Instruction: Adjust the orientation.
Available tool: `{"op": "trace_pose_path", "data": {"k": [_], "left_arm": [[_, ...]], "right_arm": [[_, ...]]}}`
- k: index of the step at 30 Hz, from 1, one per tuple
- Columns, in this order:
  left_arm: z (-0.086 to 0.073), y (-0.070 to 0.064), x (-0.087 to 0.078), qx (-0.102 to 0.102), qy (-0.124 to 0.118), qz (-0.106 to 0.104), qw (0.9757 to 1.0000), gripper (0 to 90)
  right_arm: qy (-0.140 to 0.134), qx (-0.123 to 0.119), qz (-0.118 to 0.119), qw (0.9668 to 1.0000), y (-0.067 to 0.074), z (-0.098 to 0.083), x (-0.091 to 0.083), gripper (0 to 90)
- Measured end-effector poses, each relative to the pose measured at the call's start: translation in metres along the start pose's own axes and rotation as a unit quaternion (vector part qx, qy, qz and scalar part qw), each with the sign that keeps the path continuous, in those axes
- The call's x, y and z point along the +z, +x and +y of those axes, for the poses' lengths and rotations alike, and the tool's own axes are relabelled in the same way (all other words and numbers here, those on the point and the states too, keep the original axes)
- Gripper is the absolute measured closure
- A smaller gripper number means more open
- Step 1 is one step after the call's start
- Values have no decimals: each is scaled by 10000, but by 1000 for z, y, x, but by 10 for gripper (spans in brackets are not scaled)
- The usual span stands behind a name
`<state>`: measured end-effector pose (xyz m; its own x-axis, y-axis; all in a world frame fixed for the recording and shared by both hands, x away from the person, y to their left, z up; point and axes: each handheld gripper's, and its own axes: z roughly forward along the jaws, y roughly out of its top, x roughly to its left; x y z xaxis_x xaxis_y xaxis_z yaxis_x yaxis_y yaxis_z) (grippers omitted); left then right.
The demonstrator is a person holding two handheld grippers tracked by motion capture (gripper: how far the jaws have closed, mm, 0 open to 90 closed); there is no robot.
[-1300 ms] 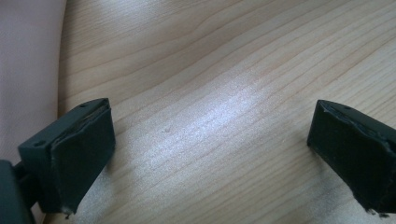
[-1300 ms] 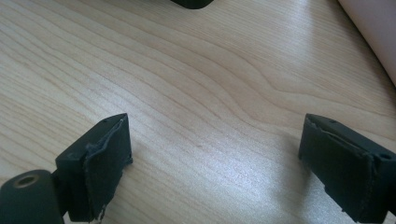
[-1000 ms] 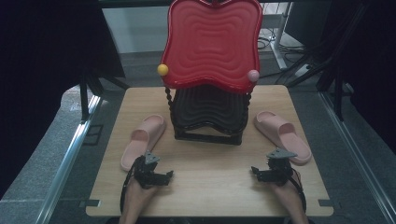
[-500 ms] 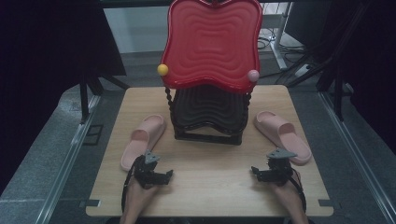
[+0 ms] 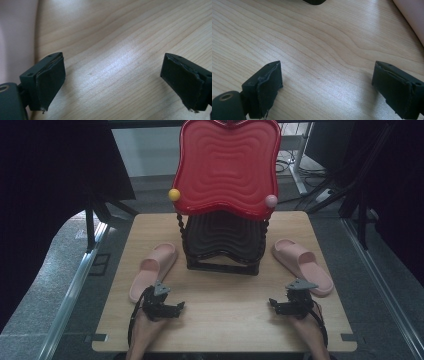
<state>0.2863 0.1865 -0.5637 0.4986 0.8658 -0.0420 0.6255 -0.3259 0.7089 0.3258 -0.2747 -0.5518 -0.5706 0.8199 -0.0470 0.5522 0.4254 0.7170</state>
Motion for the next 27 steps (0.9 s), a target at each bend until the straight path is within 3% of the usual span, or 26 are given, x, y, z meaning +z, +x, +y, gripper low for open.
{"op": "trace_pose_path", "data": {"k": [11,17,27], "left_arm": [[7,16,-19,-7,-161,-33,9999,173],[10,30,-26,-185,-277,-162,9993,228],[20,54,-37,-219,-344,71,9991,304]], "right_arm": [[-1,24,-35,10000,1,0,0,94],[-3,33,-58,10000,1,0,0,94],[2,48,-69,10000,1,-1,0,94]]}}
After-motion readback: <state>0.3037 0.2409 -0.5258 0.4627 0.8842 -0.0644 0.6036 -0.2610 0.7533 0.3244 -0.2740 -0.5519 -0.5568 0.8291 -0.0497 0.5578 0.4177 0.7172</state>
